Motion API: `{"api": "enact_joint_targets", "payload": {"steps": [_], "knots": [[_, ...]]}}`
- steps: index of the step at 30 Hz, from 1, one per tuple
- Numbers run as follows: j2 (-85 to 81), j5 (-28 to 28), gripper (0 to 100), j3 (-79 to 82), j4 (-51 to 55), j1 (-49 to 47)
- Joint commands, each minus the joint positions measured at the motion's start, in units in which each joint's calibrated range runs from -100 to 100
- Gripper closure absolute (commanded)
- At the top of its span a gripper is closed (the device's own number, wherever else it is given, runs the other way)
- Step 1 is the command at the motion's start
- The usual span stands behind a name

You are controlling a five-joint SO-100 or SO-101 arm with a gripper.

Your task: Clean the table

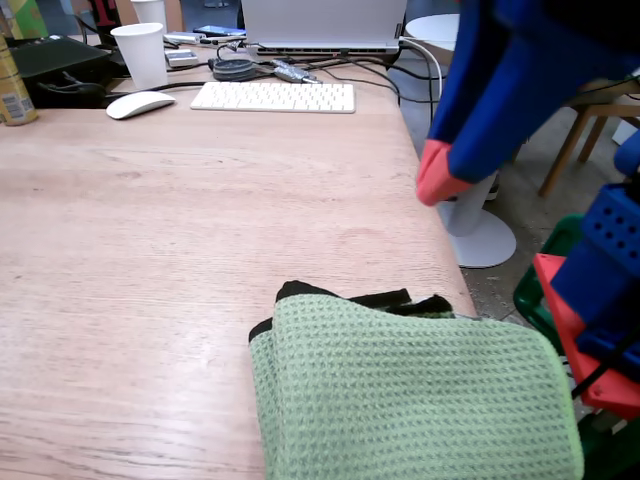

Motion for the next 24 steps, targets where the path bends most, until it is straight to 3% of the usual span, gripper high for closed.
{"api": "enact_joint_targets", "payload": {"steps": [1, 24], "knots": [[0.2, -0.1, 100, -8.0, 2.4, -3.9], [4.1, 0.3, 100, -12.1, 1.7, -2.7]]}}
